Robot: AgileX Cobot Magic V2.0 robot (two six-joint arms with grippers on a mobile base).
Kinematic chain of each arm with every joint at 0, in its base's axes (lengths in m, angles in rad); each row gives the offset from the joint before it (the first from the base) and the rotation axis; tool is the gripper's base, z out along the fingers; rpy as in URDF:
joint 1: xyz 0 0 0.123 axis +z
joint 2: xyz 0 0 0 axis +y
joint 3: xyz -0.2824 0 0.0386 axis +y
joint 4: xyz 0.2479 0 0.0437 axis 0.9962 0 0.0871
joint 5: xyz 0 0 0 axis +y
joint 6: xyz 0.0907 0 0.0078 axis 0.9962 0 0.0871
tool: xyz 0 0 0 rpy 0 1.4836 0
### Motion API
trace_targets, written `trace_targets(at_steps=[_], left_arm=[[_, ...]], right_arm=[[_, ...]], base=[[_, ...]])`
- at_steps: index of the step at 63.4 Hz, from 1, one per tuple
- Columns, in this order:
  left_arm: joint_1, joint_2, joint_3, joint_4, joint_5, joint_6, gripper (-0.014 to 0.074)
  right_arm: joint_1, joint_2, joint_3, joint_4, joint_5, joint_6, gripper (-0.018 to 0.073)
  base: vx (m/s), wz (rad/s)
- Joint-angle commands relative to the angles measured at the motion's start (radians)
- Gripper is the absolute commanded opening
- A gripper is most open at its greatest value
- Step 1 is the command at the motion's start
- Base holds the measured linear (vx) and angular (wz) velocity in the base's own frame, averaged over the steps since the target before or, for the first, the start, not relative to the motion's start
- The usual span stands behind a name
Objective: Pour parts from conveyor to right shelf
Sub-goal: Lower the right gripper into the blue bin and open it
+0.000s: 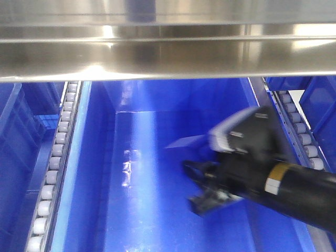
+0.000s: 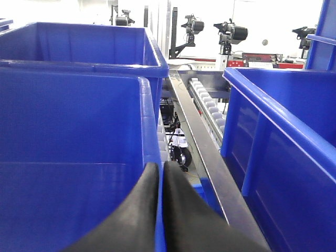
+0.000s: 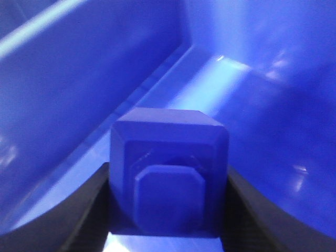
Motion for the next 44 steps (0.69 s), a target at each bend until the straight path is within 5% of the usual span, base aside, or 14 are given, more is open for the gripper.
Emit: trace_targets(at_steps=[1,15,44], left_arm=[[-0.004,-0.012,0.031,-0.003,-0.077,-0.009,-0.0006],[-0.004,-0.012,0.031,-0.003,-0.077,-0.009,-0.0006],[-0.004,-0.012,0.031,-0.003,-0.077,-0.009,-0.0006]], right_arm=[[0.002,0.077,-0.065,0.041,-0.110,0.010,0.0077],[0.001,0.270,-0.125,0.159,-0.171,0.013,0.0144],[0.001,0.470,-0.204,0.161,-0.166,0.008,0.0463]], base=[[0.00,0.00],[0.00,0.00],[0.00,0.00]])
